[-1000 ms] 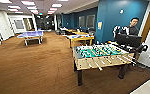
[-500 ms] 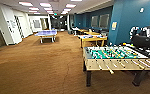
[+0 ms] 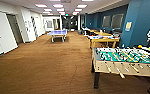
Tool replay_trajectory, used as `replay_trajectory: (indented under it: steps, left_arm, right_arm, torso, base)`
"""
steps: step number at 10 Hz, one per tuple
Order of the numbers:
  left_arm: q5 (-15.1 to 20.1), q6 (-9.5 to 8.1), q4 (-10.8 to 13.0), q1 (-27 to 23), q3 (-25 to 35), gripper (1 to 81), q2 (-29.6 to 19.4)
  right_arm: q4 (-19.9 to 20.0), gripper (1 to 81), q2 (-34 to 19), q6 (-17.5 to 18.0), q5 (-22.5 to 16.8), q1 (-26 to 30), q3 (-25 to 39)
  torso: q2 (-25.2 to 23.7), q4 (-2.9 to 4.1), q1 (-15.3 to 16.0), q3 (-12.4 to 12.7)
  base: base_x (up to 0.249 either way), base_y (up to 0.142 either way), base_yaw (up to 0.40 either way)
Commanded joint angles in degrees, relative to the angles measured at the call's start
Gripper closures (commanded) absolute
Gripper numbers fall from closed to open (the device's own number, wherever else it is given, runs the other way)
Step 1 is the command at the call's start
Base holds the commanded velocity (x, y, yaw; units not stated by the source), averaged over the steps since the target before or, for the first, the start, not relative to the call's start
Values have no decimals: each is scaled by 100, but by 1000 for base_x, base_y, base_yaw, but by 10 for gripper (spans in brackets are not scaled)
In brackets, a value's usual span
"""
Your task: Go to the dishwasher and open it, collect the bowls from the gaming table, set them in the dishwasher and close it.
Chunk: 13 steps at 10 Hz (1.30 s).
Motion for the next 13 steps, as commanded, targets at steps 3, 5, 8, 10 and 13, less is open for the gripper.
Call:
replay_trajectory:
  steps: [3, 5, 8, 10, 13]
  left_arm:
    - [295, 29, -2, -183, 19, 10, -56]
    - [304, 20, -11, -191, 19, 10, -48]
    - [330, 20, -11, -191, 19, 10, -21]
    - [313, 12, -11, -183, 19, 10, -30]
    - [339, 2, -2, -191, 19, 10, -12]
  right_arm:
    - [-116, 10, -35, 2, -253, 242, 87]
    - [-116, 10, -43, 2, -253, 233, 87]
    - [-116, 10, -52, 2, -253, 216, 69]
    - [-116, 10, -43, 2, -253, 206, 69]
    - [-100, 10, 27, 2, -253, 189, 17]
  torso:
    - [0, 0, 2, 0]
    - [-2, 0, 0, 0]
    - [-2, 0, 0, 0]
    - [-2, 0, 0, 0]
    - [-2, 0, 0, 0]
  base:
    - [0, 0, 247]
    - [0, 0, 234]
    - [-27, 0, 72]
    - [-37, 0, 0]
    - [0, 0, 0]
